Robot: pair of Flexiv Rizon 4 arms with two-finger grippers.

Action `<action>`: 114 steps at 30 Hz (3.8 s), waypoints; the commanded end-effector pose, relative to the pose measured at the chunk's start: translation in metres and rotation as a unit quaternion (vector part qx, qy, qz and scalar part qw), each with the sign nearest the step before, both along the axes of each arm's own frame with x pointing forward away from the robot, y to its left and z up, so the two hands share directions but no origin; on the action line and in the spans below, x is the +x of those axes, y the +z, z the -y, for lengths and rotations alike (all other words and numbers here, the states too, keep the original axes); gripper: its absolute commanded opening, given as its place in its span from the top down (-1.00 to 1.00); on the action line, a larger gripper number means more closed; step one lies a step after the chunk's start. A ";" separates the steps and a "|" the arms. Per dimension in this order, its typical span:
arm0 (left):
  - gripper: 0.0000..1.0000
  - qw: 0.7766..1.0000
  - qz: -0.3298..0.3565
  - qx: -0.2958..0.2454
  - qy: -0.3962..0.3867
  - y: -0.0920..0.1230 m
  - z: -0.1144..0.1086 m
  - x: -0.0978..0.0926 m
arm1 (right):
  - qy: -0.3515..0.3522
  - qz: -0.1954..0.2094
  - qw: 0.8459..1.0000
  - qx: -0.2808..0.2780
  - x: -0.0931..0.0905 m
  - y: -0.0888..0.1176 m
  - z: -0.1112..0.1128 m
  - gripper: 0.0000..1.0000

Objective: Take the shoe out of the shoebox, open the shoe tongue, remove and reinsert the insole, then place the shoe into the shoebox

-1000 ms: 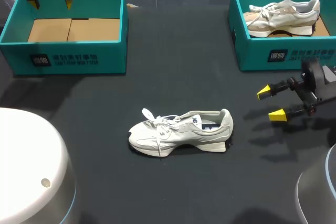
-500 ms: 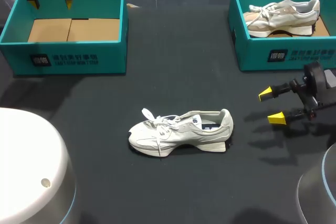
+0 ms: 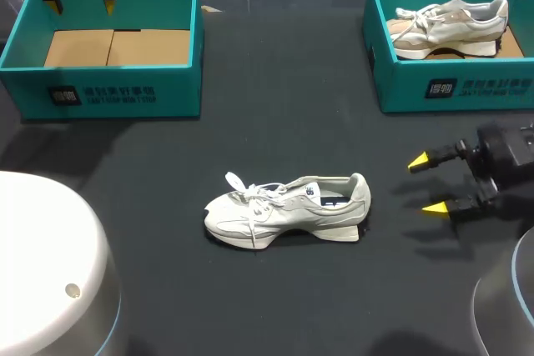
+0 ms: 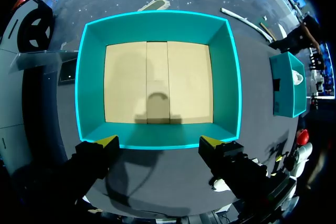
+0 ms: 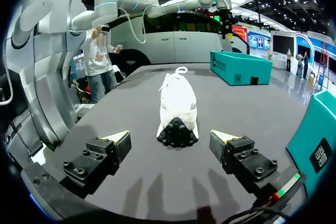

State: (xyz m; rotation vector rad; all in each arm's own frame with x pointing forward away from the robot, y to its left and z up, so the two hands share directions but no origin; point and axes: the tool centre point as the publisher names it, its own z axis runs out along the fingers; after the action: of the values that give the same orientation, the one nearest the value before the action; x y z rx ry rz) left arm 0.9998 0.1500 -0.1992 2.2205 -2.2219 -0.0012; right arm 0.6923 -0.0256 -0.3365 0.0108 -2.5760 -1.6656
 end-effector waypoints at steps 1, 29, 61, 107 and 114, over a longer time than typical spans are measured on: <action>-1.00 1.000 0.000 0.000 0.000 0.000 0.000 0.000 | 0.005 -0.004 1.000 -0.008 0.006 0.004 -0.004 -1.00; -1.00 1.000 0.000 0.000 0.000 0.000 0.000 0.000 | -0.052 0.030 0.998 0.035 -0.001 -0.018 -0.026 -1.00; -1.00 1.000 0.000 0.000 0.000 0.000 0.000 0.000 | -0.056 0.015 0.996 0.064 0.000 -0.045 -0.063 -1.00; -1.00 1.000 0.000 0.000 0.000 0.000 0.000 0.000 | -0.010 0.011 0.996 0.083 0.005 -0.062 -0.113 -1.00; -1.00 1.000 0.000 0.000 0.000 0.000 0.000 0.000 | -0.007 0.010 0.996 0.085 0.006 -0.063 -0.120 -1.00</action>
State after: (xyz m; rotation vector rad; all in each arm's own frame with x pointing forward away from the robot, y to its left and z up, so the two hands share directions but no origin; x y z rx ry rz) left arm 0.9998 0.1500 -0.1992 2.2206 -2.2218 -0.0012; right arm 0.6974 0.0901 -0.3982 0.0193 -2.4424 -1.8971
